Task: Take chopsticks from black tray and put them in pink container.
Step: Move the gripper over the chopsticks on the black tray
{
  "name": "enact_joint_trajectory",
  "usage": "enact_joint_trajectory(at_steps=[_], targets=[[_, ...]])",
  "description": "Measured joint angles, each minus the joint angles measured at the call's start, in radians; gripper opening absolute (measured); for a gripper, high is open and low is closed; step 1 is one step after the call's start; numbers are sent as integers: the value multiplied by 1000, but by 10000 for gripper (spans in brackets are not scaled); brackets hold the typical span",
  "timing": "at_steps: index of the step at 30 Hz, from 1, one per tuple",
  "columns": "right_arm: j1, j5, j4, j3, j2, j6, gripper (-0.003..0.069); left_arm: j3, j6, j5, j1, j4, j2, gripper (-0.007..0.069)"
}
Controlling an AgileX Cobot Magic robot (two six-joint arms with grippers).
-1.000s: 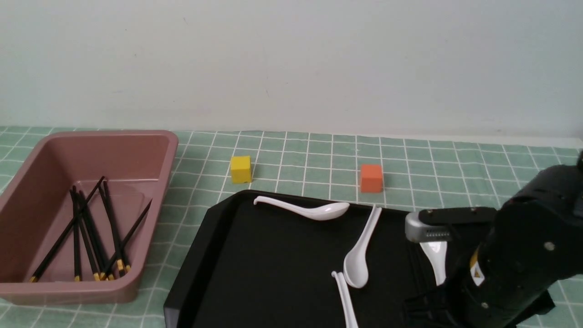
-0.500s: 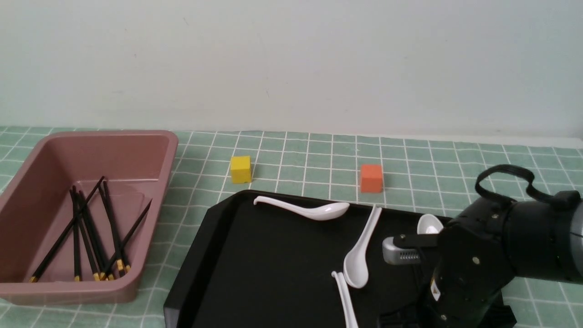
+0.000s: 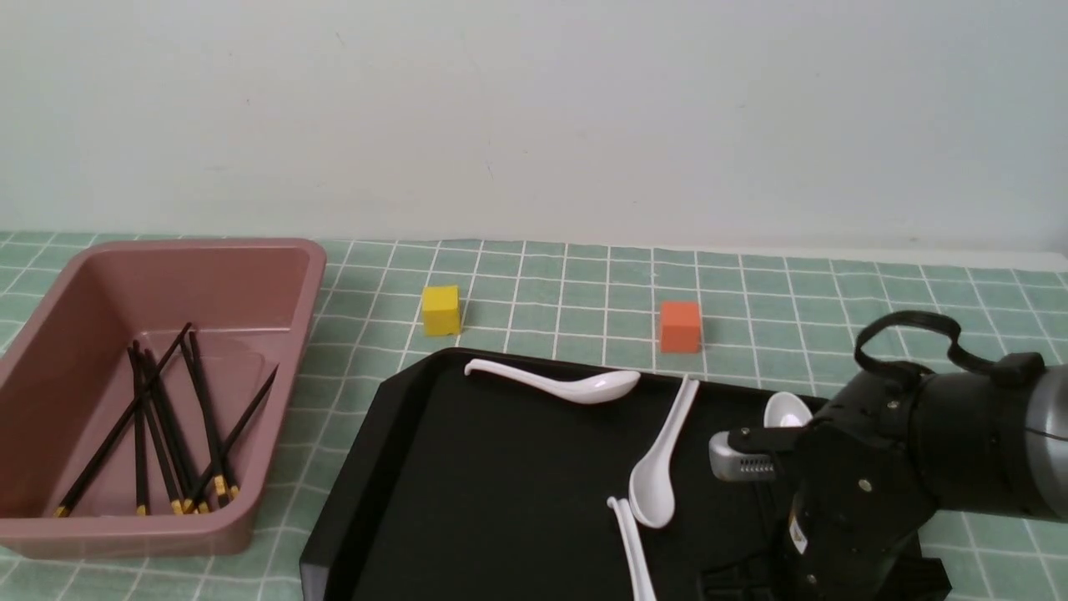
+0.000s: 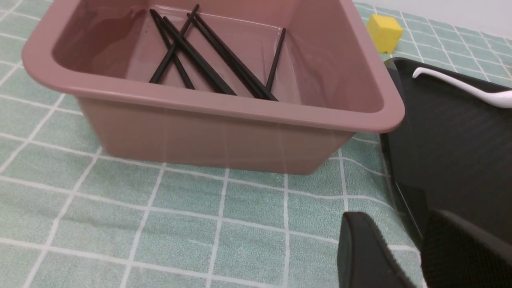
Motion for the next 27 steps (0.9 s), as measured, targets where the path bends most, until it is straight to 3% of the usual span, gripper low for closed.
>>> enact_joint_trajectory(at_steps=[9, 16, 27], targets=[[0, 17, 5, -21, 44, 9, 307, 0, 0, 0, 0, 0, 0, 239], [0, 5, 38, -24, 45, 9, 111, 0, 0, 0, 0, 0, 0, 238], [0, 79, 48, -18, -24, -41, 108, 0, 0, 0, 0, 0, 0, 238]])
